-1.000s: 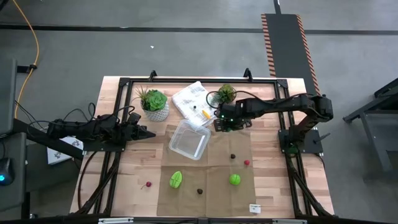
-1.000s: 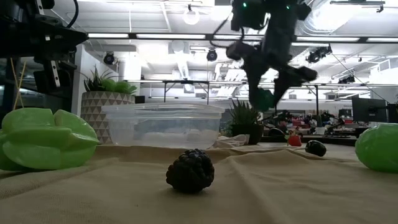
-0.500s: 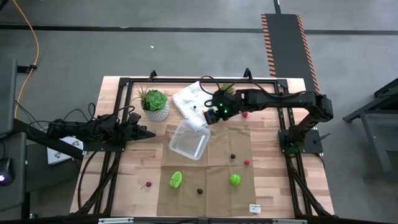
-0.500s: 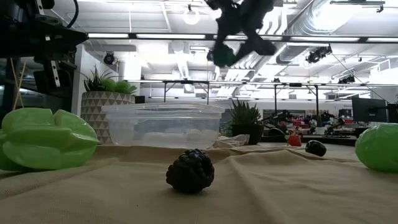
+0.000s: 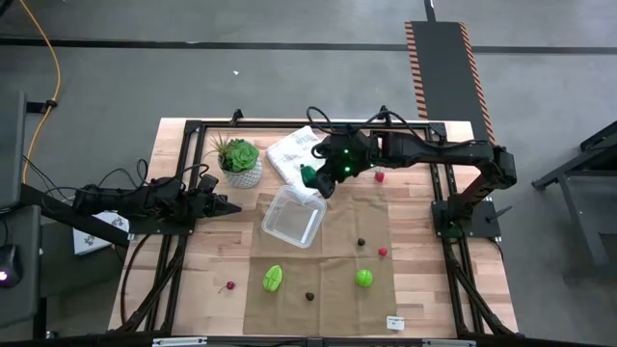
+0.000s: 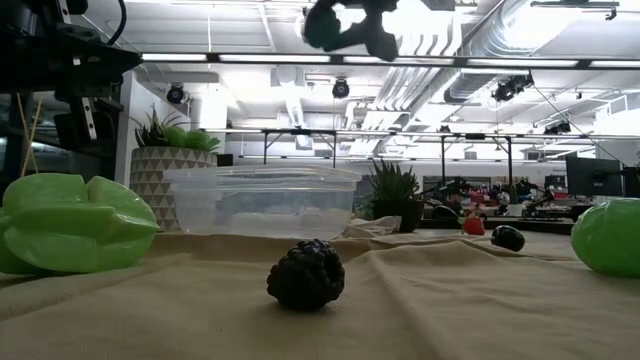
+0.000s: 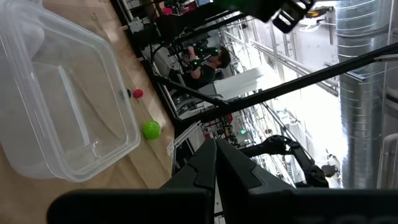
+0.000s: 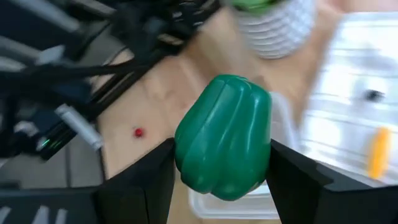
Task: Pick and placing Produce into tupperware
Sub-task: Put the green bell pepper into transparent bin
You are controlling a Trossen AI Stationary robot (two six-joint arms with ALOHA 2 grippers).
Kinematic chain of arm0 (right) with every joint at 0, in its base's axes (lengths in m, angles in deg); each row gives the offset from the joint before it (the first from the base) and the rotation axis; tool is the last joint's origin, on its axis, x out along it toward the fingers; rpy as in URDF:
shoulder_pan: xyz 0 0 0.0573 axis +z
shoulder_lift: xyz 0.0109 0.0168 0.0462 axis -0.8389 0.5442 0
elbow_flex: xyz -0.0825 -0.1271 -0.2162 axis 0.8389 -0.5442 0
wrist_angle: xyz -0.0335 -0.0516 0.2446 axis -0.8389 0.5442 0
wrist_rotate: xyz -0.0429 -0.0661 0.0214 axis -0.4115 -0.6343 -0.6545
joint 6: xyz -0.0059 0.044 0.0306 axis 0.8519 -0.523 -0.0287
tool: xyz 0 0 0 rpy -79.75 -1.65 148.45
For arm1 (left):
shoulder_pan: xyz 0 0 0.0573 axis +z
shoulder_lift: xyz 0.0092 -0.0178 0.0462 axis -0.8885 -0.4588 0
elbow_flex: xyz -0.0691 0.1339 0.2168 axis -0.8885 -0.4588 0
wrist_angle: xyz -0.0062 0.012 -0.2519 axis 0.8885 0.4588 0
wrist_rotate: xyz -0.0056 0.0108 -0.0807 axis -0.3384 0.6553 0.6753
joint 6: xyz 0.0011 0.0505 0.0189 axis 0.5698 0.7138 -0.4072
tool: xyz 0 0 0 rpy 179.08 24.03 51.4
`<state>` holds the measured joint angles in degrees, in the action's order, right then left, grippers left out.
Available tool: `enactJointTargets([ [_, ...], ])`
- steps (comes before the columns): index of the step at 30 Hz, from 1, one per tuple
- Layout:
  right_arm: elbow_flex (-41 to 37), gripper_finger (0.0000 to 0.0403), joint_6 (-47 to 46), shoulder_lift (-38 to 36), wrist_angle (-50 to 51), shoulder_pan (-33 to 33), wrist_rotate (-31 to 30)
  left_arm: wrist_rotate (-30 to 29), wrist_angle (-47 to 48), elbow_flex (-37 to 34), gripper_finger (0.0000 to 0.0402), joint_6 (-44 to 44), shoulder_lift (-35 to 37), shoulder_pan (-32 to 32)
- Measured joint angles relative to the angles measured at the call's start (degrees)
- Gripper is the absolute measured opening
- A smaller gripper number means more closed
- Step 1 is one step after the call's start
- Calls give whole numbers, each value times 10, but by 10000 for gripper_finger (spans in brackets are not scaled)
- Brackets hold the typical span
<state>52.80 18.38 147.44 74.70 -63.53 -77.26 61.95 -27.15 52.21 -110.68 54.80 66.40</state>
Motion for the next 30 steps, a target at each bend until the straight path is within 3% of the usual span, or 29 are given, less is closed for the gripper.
enactJointTargets([
  [10, 0, 202, 78, 0, -4, 2, 72, -1, 0, 0, 1, 0, 0, 0],
  [15, 0, 202, 99, 5, -61, 0, 108, -1, 0, 0, 1, 0, 0, 0],
  [30, 22, 202, 122, 54, -27, 0, 100, -1, 0, 0, 1, 0, 0, 0],
])
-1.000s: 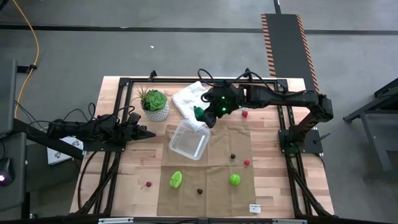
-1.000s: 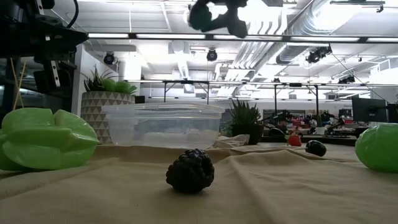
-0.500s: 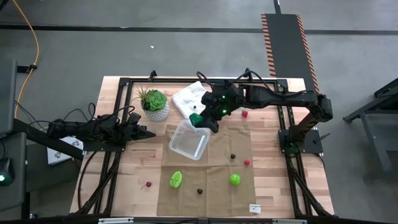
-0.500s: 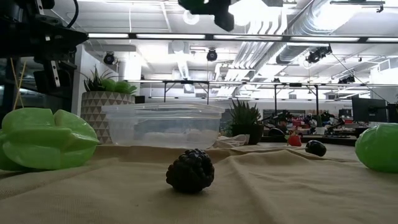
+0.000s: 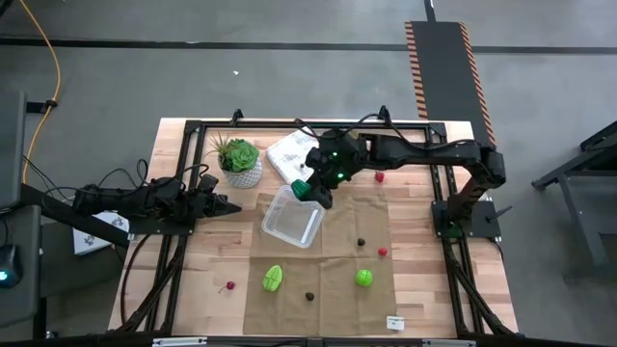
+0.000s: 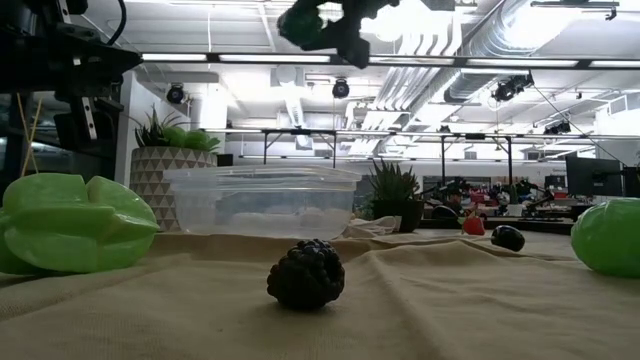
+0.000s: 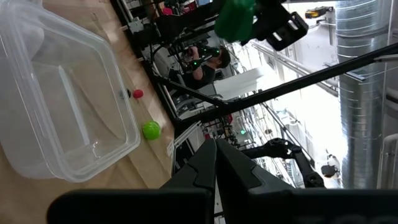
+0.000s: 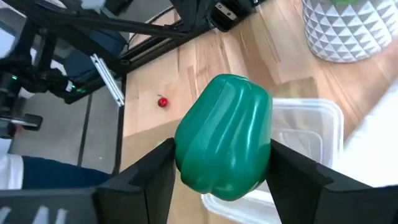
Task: Pick and placing Produce into tupperware
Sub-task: Put the green bell pepper into transparent bin
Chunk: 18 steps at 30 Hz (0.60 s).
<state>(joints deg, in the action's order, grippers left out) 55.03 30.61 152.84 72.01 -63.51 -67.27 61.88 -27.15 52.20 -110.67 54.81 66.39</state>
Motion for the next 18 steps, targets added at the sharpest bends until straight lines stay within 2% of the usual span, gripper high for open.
enactJointTargets([
  [4, 50, 202, 25, 36, 32, 0, -4, 4, 0, 0, 1, 0, 0, 0],
  [11, 157, 202, 76, 120, 162, 2, -36, 10, -1, 0, 1, 0, 0, 0],
  [18, 233, 202, 88, 197, 225, 4, -40, 14, -2, 0, 1, 0, 0, 0],
])
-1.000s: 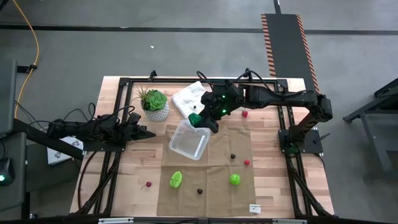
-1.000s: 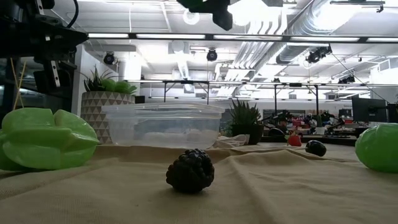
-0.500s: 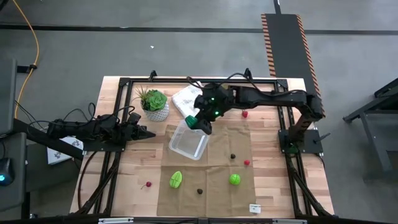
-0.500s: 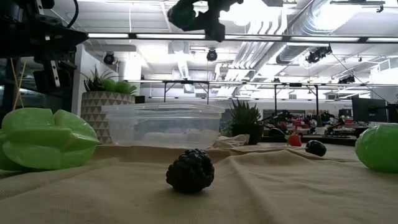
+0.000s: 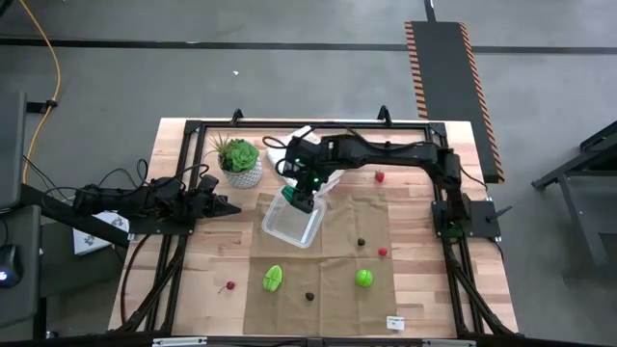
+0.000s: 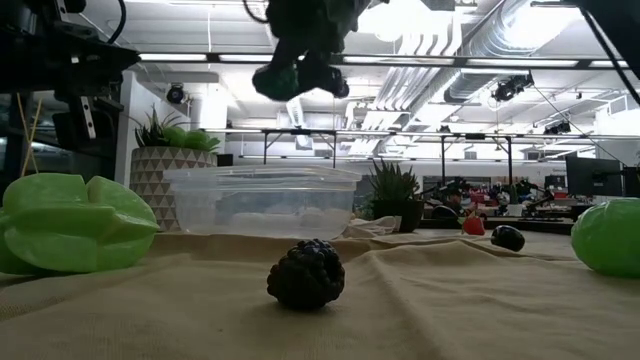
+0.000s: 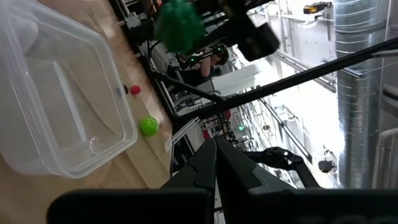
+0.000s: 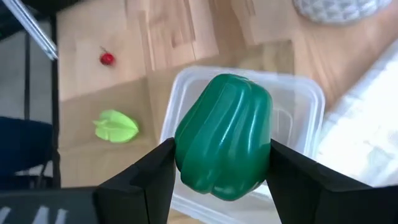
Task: Pick and placing Produce into tupperware
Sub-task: Put the green bell pepper into transparent bin
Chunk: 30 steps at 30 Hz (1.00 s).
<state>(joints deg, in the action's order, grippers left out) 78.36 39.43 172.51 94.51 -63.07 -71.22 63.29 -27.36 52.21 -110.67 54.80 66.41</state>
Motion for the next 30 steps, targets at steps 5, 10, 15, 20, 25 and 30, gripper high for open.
enactJointTargets([
  [5, 7, 202, -2, 29, 15, 14, -16, 9, -2, 0, 1, 0, 0, 0],
  [10, 7, 202, -14, 54, 27, 31, -31, 25, -4, 0, 1, 13, 0, 0],
  [15, 7, 202, -32, 79, 27, 49, -38, 33, -6, 0, 1, 21, 0, 0],
  [20, 6, 202, -48, 93, 32, 63, -73, 33, -6, 0, 1, 32, 0, 0],
  [25, 7, 202, -59, 103, 36, 66, -95, 33, -6, 0, 1, 34, 0, 0],
  [30, 6, 202, -75, 107, 33, 66, -121, 44, -7, 0, 1, 35, 0, 0],
])
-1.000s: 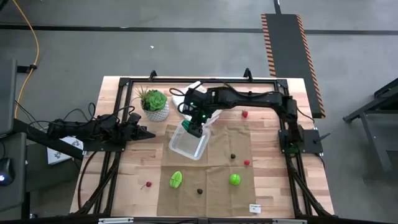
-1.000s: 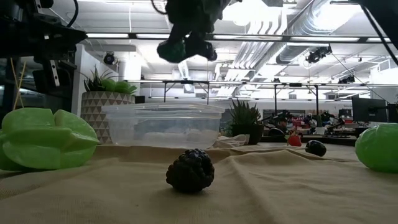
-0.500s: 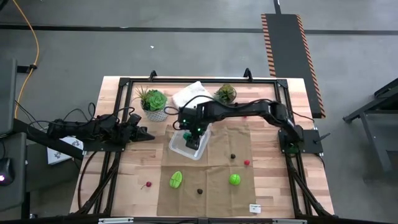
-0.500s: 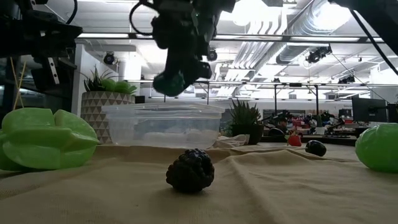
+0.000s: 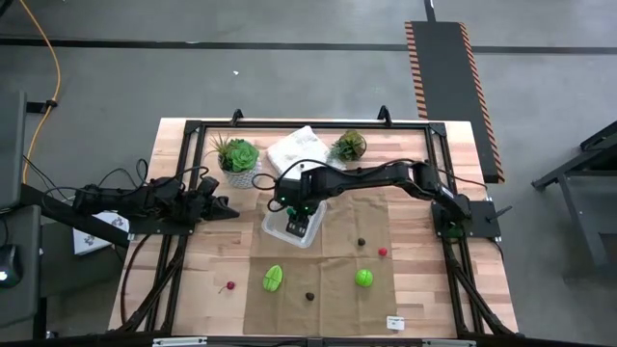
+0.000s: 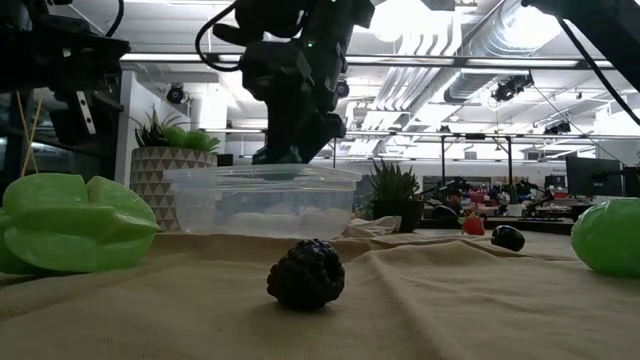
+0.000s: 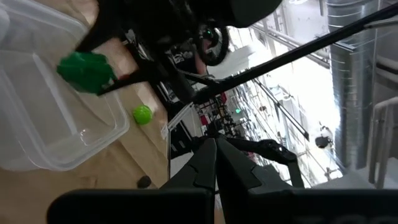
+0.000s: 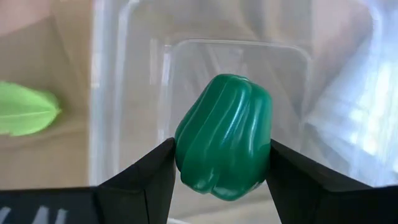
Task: Pick and placing Produce into tupperware
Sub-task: Put the green bell pepper into transparent bin, then put the yellow corn into transparent bin
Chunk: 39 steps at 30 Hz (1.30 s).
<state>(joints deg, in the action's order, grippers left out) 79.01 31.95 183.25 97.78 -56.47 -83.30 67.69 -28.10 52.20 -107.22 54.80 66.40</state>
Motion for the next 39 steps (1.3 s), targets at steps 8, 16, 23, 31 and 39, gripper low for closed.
enactJointTargets([
  [8, 0, 202, -5, 13, -17, 0, 1, 25, -4, 0, 1, 0, 0, 0],
  [16, 0, 202, -15, 32, -23, 0, 5, 30, -5, 0, 1, 0, 0, 0],
  [23, 0, 202, -15, 40, -35, 0, 26, 32, -5, 0, 1, 0, 0, 0],
  [31, 0, 232, -20, 41, -35, -2, 29, 32, -5, 0, 1, 2, 0, 0],
  [39, 0, 245, -29, 41, -35, -3, 28, 33, -5, 0, 1, 11, 0, 0],
])
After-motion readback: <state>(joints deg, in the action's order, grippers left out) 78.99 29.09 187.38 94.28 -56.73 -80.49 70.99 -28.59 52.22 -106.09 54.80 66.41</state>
